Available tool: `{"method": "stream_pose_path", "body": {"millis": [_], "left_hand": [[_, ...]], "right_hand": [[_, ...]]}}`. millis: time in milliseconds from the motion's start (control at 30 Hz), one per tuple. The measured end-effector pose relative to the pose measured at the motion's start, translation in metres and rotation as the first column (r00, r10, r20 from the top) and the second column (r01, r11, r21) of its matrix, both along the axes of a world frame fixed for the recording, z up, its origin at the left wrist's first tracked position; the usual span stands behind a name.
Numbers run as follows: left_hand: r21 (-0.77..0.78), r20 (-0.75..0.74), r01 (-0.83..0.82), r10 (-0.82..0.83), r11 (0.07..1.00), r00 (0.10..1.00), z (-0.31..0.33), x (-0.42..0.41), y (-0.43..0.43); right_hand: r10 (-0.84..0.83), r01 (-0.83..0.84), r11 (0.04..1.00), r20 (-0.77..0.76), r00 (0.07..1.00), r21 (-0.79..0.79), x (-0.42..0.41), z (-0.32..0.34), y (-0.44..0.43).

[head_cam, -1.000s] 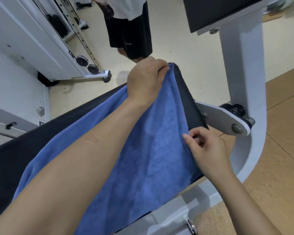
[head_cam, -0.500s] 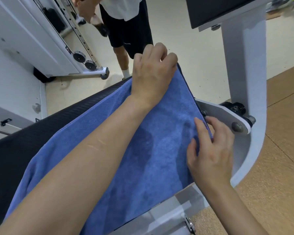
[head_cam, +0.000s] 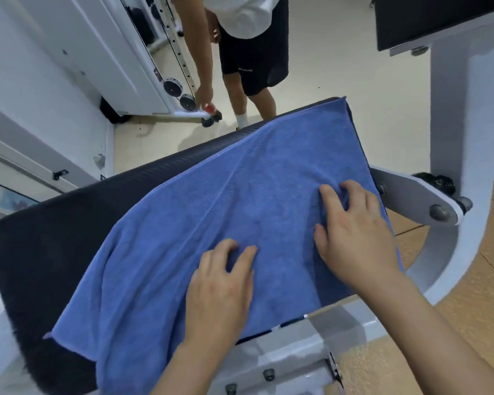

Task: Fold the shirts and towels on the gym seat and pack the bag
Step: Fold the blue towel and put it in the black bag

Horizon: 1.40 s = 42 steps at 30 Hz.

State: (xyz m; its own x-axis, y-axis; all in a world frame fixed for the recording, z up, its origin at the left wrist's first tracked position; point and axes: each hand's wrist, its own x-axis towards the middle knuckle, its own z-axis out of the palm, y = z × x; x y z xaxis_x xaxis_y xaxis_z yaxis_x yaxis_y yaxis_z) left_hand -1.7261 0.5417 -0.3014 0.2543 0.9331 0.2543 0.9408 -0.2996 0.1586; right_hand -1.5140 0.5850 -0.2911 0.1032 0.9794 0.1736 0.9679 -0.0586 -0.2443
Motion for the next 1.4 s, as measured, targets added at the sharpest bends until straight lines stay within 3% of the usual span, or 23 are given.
{"method": "stream_pose_path", "body": {"millis": [133, 333, 467, 567, 700, 767, 900, 967, 1033, 1167, 1233, 1300, 1367, 1400], "left_hand": [[-0.046, 0.083, -0.013, 0.016, 0.999, 0.996, -0.001, -0.002, 0.001], [-0.096, 0.404, 0.026, 0.015, 0.995, 0.914, 0.017, -0.028, -0.013], [-0.095, 0.492, -0.178, 0.202, 0.979, 0.847, 0.031, -0.075, -0.049], [-0.138, 0.479, -0.406, 0.419, 0.904, 0.771, 0.030, -0.120, -0.076], [-0.273, 0.464, -0.640, 0.681, 0.718, 0.567, 0.021, -0.172, -0.104], [-0.362, 0.462, -0.697, 0.768, 0.620, 0.444, 0.013, -0.189, -0.111], [-0.610, 0.546, -0.608, 0.826, 0.508, 0.142, 0.002, -0.199, -0.102], [-0.626, 0.588, -0.594, 0.806, 0.505, 0.066, 0.001, -0.199, -0.092], [-0.569, 0.607, -0.615, 0.783, 0.545, 0.133, 0.007, -0.197, -0.085], [-0.333, 0.641, -0.552, 0.613, 0.764, 0.462, 0.033, -0.193, -0.081], [-0.220, 0.664, -0.478, 0.490, 0.850, 0.565, 0.049, -0.196, -0.078], [-0.179, 0.728, -0.476, 0.441, 0.861, 0.525, 0.054, -0.206, -0.075], [-0.296, 0.802, -0.443, 0.472, 0.846, 0.365, 0.050, -0.217, -0.074], [-0.378, 0.781, -0.399, 0.519, 0.835, 0.347, 0.044, -0.219, -0.075]], "right_hand": [[0.025, -0.023, 0.999, -0.050, 0.998, 0.030, -0.015, 0.009, 0.001], [0.316, -0.300, 0.949, -0.260, 0.912, 0.101, -0.062, 0.028, -0.005], [0.479, -0.463, 0.877, -0.314, 0.820, 0.127, -0.095, 0.042, -0.012], [0.555, -0.554, 0.825, -0.353, 0.753, 0.116, -0.122, 0.051, -0.016], [0.574, -0.621, 0.782, -0.447, 0.686, 0.050, -0.157, 0.060, -0.017], [0.610, -0.658, 0.753, -0.404, 0.682, 0.025, -0.175, 0.060, -0.016], [0.686, -0.706, 0.707, -0.221, 0.694, -0.023, -0.210, 0.054, -0.008], [0.728, -0.739, 0.673, -0.143, 0.671, -0.037, -0.230, 0.053, -0.006], [0.772, -0.779, 0.626, -0.120, 0.625, -0.033, -0.248, 0.053, -0.005], [0.877, -0.898, 0.434, -0.191, 0.440, -0.078, -0.283, 0.066, -0.010], [0.871, -0.920, 0.368, -0.297, 0.393, -0.137, -0.299, 0.078, -0.010], [0.804, -0.911, 0.397, -0.434, 0.406, -0.115, -0.308, 0.090, -0.004], [0.728, -0.886, 0.462, -0.555, 0.402, -0.036, -0.311, 0.098, 0.006], [0.699, -0.876, 0.483, -0.597, 0.394, -0.013, -0.312, 0.103, 0.013]]}}
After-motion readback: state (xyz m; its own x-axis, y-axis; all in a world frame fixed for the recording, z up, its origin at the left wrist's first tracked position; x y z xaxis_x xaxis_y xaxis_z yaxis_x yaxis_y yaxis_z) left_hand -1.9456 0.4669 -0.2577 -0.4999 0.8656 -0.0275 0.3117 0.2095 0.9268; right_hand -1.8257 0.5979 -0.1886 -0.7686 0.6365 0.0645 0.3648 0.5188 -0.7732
